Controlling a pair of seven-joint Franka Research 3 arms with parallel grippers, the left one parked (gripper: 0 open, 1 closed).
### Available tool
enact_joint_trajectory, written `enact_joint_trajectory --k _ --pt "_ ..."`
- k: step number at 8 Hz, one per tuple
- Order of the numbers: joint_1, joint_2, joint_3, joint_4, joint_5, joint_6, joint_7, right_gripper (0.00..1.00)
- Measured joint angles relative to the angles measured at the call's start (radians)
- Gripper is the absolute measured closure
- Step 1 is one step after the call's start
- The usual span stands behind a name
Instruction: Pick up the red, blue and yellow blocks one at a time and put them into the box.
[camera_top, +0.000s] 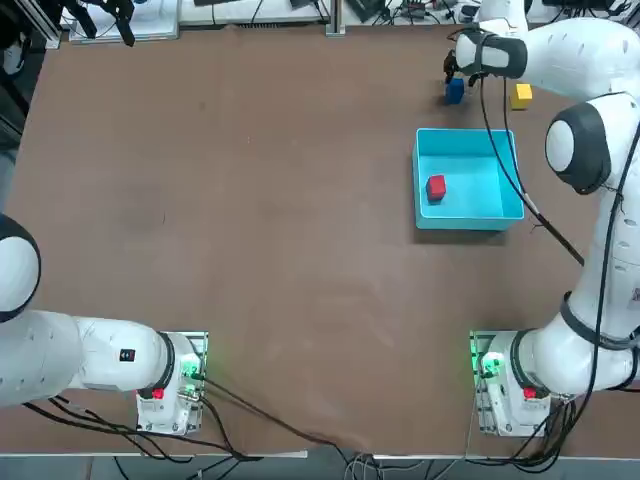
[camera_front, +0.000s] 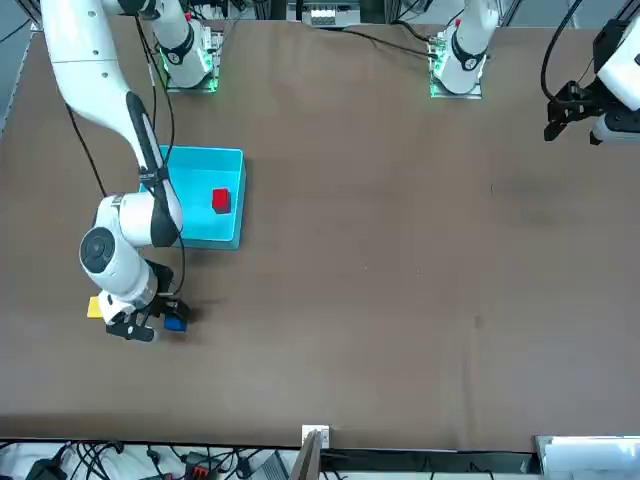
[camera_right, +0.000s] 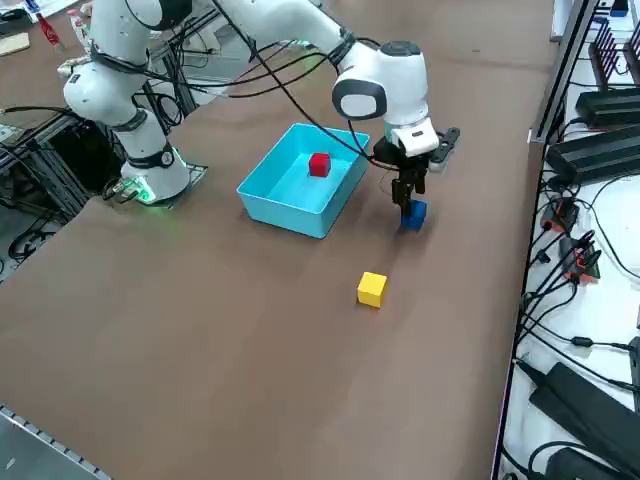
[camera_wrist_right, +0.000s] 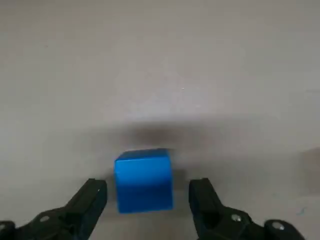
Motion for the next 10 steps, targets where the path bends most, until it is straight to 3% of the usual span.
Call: enact_joint_trajectory --k 10 --pt "-0.006 0.049 0.016 0.034 0.000 0.001 -0.003 0.01"
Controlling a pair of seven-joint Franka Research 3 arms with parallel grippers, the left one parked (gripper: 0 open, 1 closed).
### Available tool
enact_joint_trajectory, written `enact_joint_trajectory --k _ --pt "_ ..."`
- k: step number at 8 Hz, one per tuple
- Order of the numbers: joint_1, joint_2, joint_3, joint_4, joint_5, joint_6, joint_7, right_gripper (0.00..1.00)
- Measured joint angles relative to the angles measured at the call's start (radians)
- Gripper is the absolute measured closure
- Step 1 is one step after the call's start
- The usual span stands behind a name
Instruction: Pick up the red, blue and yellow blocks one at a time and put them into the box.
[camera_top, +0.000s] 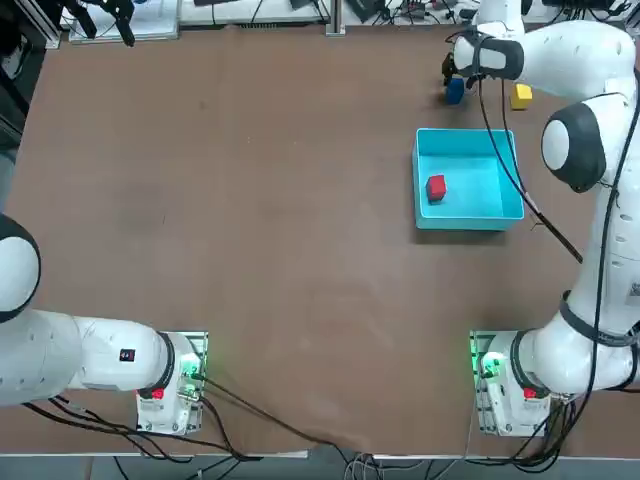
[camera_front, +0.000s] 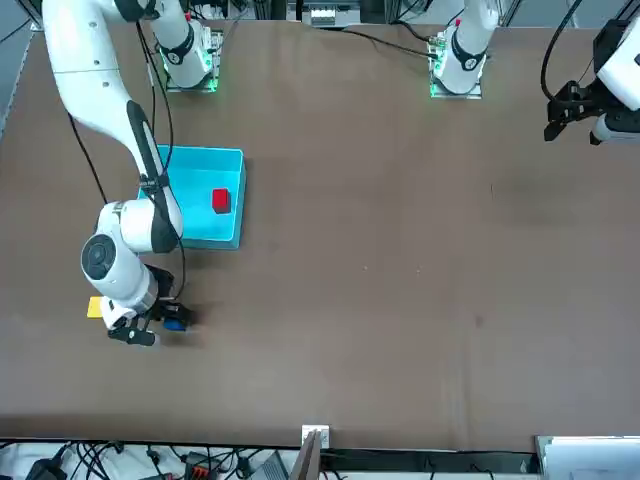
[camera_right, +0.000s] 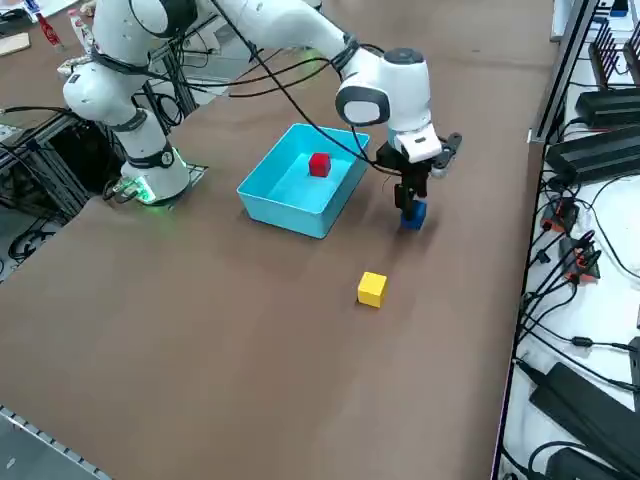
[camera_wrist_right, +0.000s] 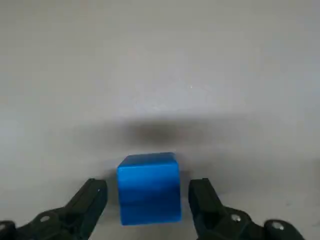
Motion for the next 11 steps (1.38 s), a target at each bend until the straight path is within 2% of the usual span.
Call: enact_joint_trajectory --k 3,4,5,7,9,11 --pt "0.000 0.025 0.000 0.005 0.000 0.000 -0.005 0.04" --pt "0.001 0.025 0.000 0.009 0.000 0.000 -0.010 0.20" --pt "0.002 0.024 0.000 0.017 0.000 0.000 -0.017 0.31" --pt "0.008 -0.006 0.000 0.019 0.000 -0.011 -0.024 0.31" --pt "0.024 -0.125 0.001 -0.054 0.000 -0.049 -0.022 0.31" --pt "0.038 -0.324 0.003 -0.242 0.000 -0.075 -0.022 0.31"
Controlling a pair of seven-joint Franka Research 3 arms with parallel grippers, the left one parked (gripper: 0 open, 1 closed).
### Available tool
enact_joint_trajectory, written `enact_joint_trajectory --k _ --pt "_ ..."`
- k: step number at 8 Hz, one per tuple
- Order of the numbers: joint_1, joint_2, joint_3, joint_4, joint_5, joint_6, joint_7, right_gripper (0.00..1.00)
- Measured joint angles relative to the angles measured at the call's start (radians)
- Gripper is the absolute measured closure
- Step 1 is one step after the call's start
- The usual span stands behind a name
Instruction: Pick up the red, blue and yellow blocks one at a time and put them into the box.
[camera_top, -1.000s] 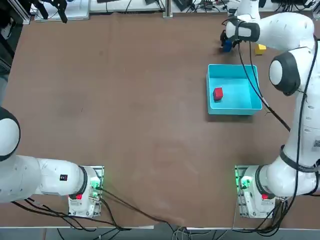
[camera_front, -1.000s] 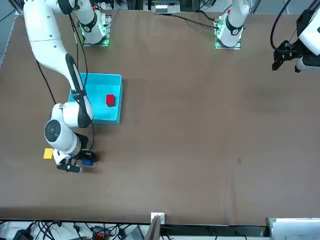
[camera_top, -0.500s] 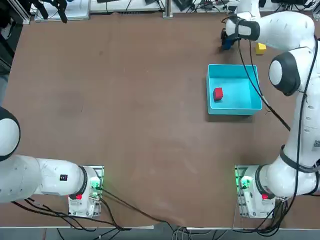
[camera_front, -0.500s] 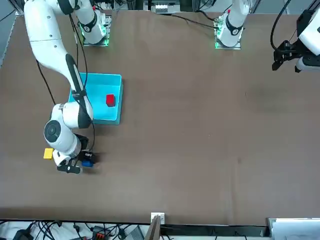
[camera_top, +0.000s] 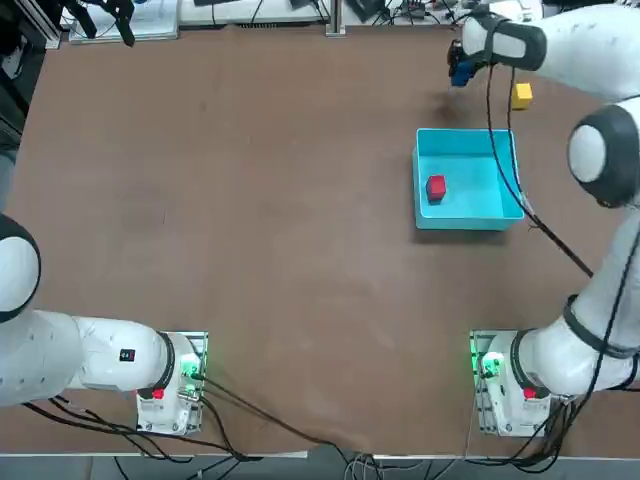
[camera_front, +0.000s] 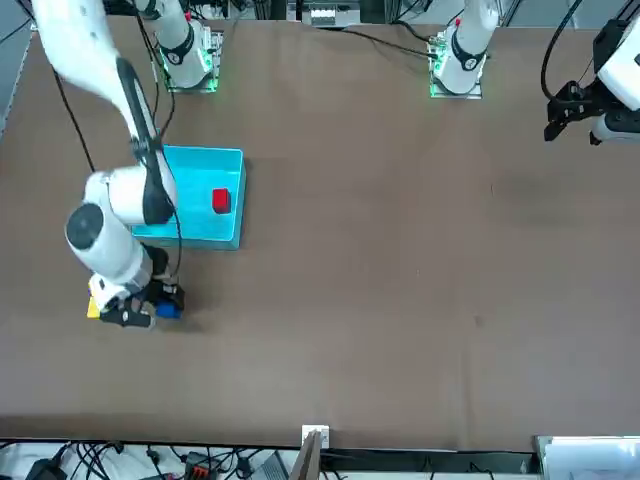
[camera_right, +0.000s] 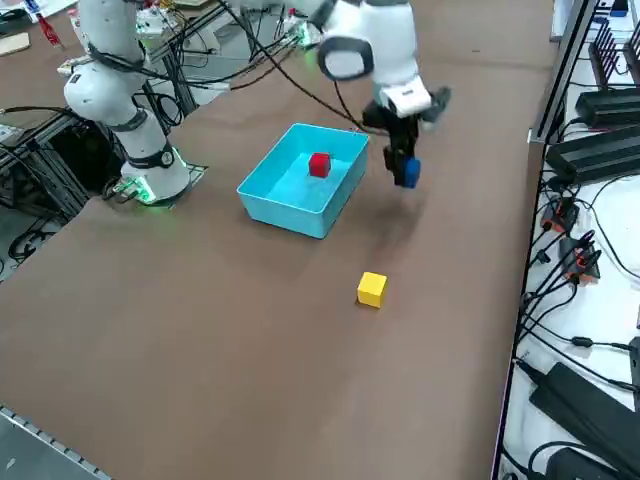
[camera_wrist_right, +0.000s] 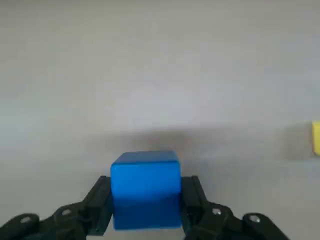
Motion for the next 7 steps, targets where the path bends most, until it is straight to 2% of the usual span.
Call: enact_joint_trajectory --k 2,4,6,7 --pt "0.017 -0.205 0.003 -0.233 0.000 -0.028 0.000 0.31" --pt "0.031 -0.349 0.005 -0.436 0.000 -0.027 0.000 0.31" --pt "0.044 -0.395 0.006 -0.565 0.000 0.018 0.000 0.31" --pt "0.045 -0.401 0.006 -0.625 0.000 0.078 0.000 0.31"
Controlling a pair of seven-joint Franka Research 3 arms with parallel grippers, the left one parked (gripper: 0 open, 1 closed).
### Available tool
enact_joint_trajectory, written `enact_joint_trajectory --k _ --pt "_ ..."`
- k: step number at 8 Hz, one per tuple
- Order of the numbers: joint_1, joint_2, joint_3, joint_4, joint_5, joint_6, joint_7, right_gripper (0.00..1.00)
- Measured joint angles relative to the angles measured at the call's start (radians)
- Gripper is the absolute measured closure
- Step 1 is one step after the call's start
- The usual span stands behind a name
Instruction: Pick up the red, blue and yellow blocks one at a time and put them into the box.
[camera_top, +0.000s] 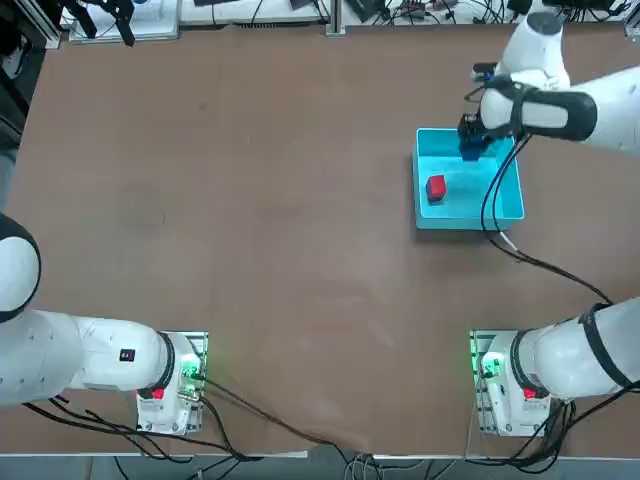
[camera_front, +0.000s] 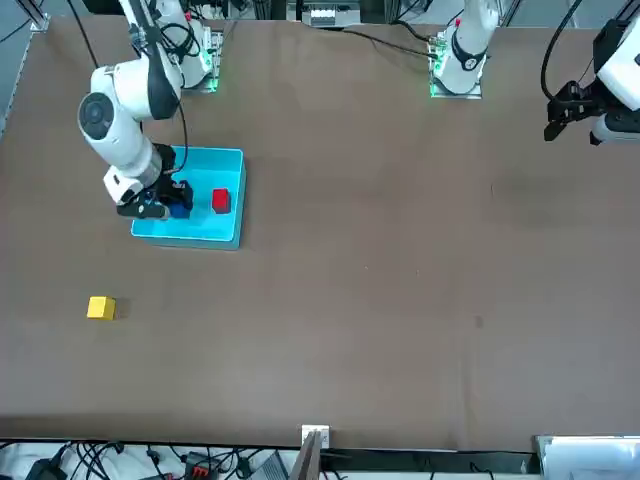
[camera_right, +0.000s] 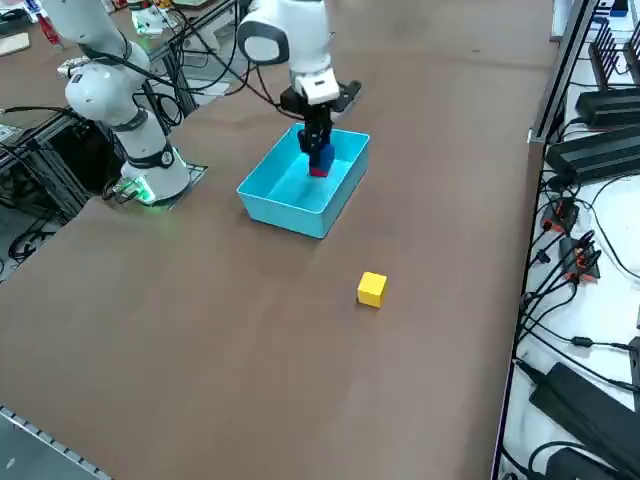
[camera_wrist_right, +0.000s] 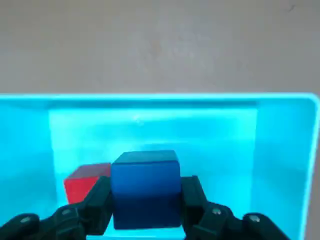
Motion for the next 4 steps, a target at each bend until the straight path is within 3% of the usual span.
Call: enact_joint_trajectory --k 4 --pt "0.001 0.000 0.000 -0.187 0.000 0.193 -0.001 0.31"
